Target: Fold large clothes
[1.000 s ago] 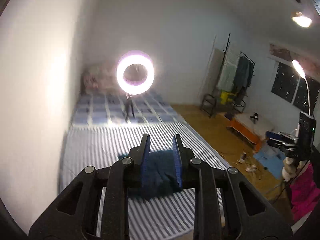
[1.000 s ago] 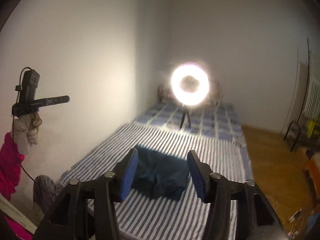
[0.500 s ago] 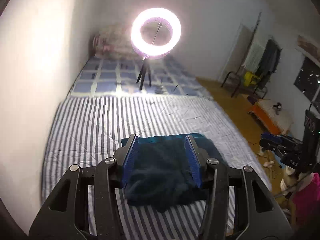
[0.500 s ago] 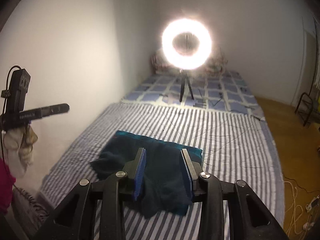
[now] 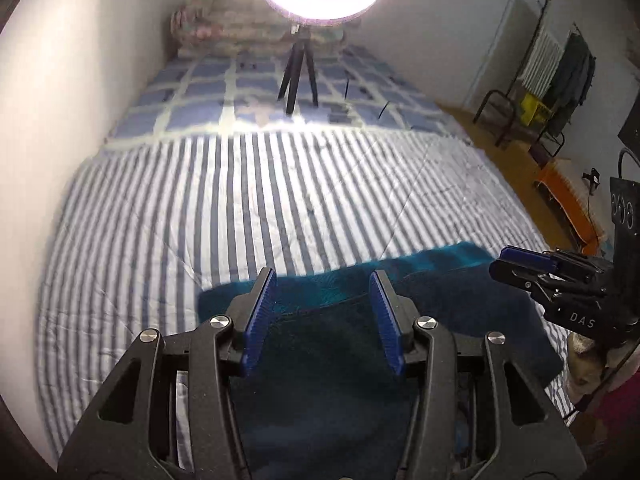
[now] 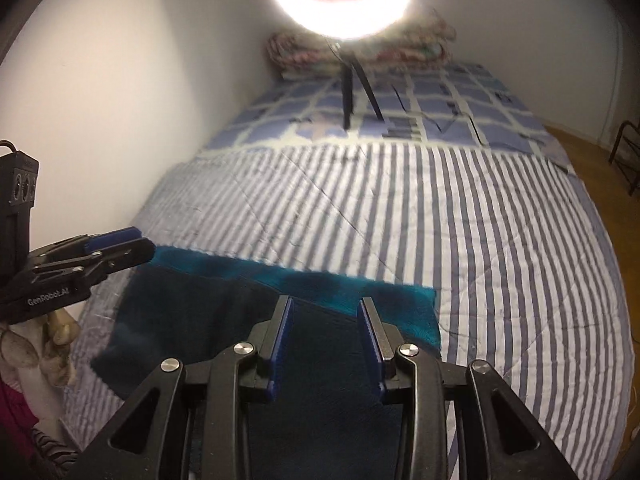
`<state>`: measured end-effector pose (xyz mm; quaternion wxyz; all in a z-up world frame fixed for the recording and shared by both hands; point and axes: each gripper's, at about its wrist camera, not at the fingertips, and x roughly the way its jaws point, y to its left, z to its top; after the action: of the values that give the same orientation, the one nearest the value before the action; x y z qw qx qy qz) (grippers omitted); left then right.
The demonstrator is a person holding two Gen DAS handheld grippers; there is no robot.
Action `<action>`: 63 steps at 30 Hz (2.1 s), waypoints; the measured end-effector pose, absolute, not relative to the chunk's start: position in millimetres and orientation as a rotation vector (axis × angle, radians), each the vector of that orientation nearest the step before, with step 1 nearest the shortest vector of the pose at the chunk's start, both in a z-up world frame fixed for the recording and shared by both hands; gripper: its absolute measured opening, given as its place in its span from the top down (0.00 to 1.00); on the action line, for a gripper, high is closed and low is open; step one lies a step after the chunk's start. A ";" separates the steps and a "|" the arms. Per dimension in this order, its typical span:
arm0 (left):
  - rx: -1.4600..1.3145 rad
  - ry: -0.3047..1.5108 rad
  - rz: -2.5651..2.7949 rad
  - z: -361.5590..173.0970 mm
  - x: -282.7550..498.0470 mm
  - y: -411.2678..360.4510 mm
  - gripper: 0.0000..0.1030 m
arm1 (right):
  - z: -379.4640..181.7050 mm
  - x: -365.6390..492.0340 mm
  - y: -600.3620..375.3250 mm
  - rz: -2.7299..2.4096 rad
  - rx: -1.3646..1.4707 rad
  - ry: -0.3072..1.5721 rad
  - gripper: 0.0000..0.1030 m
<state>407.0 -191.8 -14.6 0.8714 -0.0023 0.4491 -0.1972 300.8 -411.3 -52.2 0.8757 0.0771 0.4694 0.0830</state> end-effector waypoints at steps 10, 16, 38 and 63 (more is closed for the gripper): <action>0.045 1.017 -0.406 -98.1 409.4 -174.3 0.52 | -114.6 292.3 -410.5 0.184 0.084 1.028 0.67; 0.111 0.993 -0.372 -88.2 403.3 -183.0 0.52 | -109.5 293.4 -406.4 0.166 0.049 1.047 0.68; 0.142 0.970 -0.417 -56.5 326.0 -182.7 0.52 | -88.5 212.1 -409.9 0.275 0.029 1.076 0.71; -0.041 1.041 -0.479 -57.3 305.8 -101.1 0.48 | -59.2 182.7 -472.8 0.363 0.229 1.024 0.68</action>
<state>305.8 -101.1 -57.3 0.8400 -0.0195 0.4925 -0.2267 182.7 -472.8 -59.2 0.8498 0.1086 0.4862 0.1723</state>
